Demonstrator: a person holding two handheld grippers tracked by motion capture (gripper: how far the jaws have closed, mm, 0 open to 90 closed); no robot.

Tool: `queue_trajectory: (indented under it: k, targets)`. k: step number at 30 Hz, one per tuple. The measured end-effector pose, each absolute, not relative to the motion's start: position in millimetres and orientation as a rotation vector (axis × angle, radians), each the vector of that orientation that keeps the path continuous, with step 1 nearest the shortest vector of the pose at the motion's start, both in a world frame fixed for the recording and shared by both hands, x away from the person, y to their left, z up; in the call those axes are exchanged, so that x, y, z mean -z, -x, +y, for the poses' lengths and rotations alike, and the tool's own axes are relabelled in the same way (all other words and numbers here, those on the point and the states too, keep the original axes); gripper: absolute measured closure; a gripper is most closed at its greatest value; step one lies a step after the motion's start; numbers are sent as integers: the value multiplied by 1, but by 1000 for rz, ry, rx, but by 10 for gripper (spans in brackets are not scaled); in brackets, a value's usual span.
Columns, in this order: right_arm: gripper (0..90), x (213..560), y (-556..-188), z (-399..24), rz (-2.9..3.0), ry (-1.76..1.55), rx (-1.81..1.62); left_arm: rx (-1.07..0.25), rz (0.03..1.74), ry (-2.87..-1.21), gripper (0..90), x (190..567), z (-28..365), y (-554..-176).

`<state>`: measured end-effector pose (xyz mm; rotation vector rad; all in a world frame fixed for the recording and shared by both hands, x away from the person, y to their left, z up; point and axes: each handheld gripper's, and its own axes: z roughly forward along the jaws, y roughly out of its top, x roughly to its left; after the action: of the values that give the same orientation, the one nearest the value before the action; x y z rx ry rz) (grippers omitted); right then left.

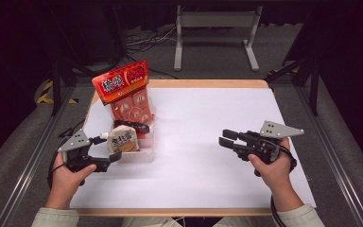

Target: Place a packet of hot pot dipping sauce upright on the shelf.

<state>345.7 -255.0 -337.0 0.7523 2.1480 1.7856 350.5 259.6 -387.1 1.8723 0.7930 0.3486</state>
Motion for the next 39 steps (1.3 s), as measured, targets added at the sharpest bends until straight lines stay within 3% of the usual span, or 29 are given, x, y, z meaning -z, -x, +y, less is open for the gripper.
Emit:
queue_trajectory:
  k: [10, 23, 31, 39]
  targets:
    - [590, 345, -338, -294, 2080, -850, -1719, -400, 850, -1878, 97, 392, 270, -341]
    - [414, 370, -334, -323, 2024, -913, -1636, -370, 917, -1869, 73, 420, 273, -337]
    - [355, 397, -332, -333, 2008, -960, -1537, -363, 941, -1857, 64, 430, 275, -339]
    - [352, 423, -334, -335, 2042, -1009, -1458, -354, 919, -1867, 49, 432, 270, -341]
